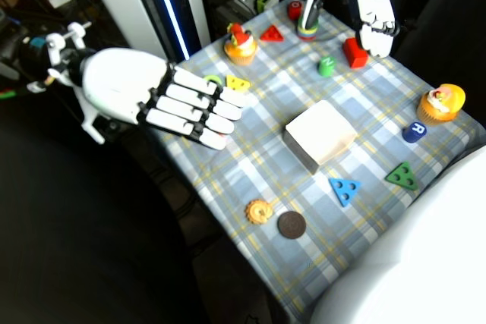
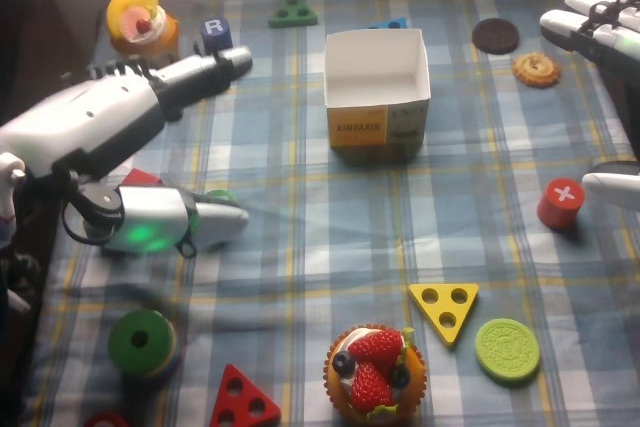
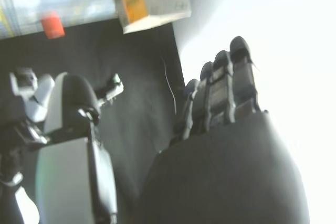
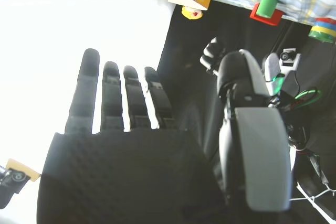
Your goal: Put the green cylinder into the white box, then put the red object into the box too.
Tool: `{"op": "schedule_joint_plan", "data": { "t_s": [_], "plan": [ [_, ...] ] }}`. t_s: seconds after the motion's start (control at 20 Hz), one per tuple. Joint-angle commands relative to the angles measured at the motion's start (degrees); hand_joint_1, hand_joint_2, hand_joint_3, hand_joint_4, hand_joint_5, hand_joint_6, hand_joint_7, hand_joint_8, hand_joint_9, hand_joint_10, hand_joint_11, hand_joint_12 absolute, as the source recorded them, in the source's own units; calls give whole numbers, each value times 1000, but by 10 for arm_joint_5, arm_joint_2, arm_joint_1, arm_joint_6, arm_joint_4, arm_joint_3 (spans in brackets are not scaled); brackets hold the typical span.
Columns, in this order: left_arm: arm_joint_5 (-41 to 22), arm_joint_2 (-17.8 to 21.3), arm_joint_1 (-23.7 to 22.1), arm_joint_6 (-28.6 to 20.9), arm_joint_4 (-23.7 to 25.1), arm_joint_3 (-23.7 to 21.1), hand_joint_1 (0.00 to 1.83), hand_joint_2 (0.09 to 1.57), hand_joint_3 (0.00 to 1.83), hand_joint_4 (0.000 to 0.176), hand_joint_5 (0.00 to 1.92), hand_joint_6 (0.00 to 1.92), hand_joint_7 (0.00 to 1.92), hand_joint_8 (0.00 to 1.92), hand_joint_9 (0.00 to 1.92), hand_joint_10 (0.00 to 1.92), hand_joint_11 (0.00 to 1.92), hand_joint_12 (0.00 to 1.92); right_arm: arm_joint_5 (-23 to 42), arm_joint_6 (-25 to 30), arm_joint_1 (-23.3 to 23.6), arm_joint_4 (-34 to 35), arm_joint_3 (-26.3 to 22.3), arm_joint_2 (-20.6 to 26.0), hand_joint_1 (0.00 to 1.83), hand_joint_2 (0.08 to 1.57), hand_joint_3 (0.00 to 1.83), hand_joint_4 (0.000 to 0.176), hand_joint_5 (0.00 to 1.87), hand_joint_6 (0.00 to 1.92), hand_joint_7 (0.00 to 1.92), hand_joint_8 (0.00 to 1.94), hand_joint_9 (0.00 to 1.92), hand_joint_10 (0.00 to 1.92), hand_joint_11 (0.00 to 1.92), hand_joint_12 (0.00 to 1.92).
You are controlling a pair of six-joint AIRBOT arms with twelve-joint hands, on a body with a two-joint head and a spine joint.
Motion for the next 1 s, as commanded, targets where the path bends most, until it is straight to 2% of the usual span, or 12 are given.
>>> {"op": "schedule_joint_plan", "data": {
  "t_s": [0.0, 0.05, 0.1, 0.15, 0.2, 0.25, 0.3, 0.45, 0.55, 0.65, 0.8, 0.95],
  "plan": [
    [-53, -5, -4, 0, 5, 6, 907, 1023, 0, 62, 208, 7, 345, 6, 103, 395, 0, 1261, 73, 1, 4, 2, -1, 0, 472, 1205, 0, 30, 0, 0, 0, 0, 0, 0, 0, 0],
    [-44, -9, -5, 3, 1, 11, 913, 1026, 0, 61, 232, 3, 360, 3, 71, 501, 0, 1282, 73, 1, 4, 2, -1, 0, 463, 1206, 0, 26, 0, 0, 0, 0, 0, 0, 0, 0],
    [-37, -11, -6, 6, -2, 14, 941, 1027, 0, 48, 269, 6, 395, 9, 53, 556, 0, 1271, 73, 2, 4, 2, -1, 0, 464, 1211, 2, 22, 0, 0, 0, 0, 0, 0, 3, 1],
    [-27, -14, -7, 19, -10, 16, 953, 1029, 0, 45, 291, 5, 405, 8, 18, 623, 0, 1235, 74, 2, 3, 2, -1, 0, 479, 1211, 2, 36, 0, 0, 0, 0, 0, 0, 0, 0],
    [-20, -18, -9, 55, -27, 16, 960, 1029, 0, 33, 312, 5, 414, 7, 3, 684, 0, 1222, 74, 3, 3, 2, -1, 0, 485, 1214, 3, 36, 0, 0, 0, 0, 0, 0, 0, 0],
    [-16, -20, -10, 75, -36, 15, 953, 1033, 1, 32, 319, 5, 410, 4, 0, 704, 0, 1197, 75, 4, 2, 2, -1, 0, 489, 1216, 4, 26, 0, 0, 0, 0, 0, 0, 0, 0],
    [-9, -24, -11, 100, -46, 14, 966, 1021, 0, 54, 354, 12, 399, 0, 0, 679, 0, 1109, 76, 4, 2, 2, 0, -1, 486, 1214, 3, 31, 0, 0, 0, 0, 0, 0, 0, 0],
    [1, -28, -11, 120, -58, 17, 967, 1040, 2, 50, 394, 11, 377, 1, 33, 527, 0, 986, 76, 8, 1, 3, 1, -2, 484, 1214, 2, 26, 0, 0, 0, 0, 0, 0, 5, 2],
    [3, -30, -11, 122, -60, 19, 995, 1035, 0, 33, 439, 17, 419, 10, 72, 492, 0, 1079, 77, 10, 1, 3, 1, -3, 468, 1223, 5, 24, 0, 0, 0, 0, 0, 0, 27, 12],
    [4, -32, -11, 134, -64, 18, 967, 1054, 4, 46, 457, 20, 472, 21, 111, 513, 0, 1243, 77, 12, 0, 3, 2, -3, 461, 1225, 4, 15, 0, 0, 0, 0, 0, 0, 47, 27],
    [3, -39, -13, 194, -85, 13, 1012, 1060, 0, 37, 538, 55, 566, 32, 125, 648, 0, 1442, 79, 16, -1, 3, 3, -4, 452, 1223, 0, 0, 0, 0, 0, 0, 0, 0, 0, 399],
    [-2, -43, -14, 208, -92, 14, 1024, 1068, 0, 27, 582, 83, 651, 48, 145, 748, 0, 1503, 82, 21, -3, 4, 3, -5, 452, 1218, 0, 12, 0, 0, 0, 0, 0, 0, 0, 423]
  ]
}}
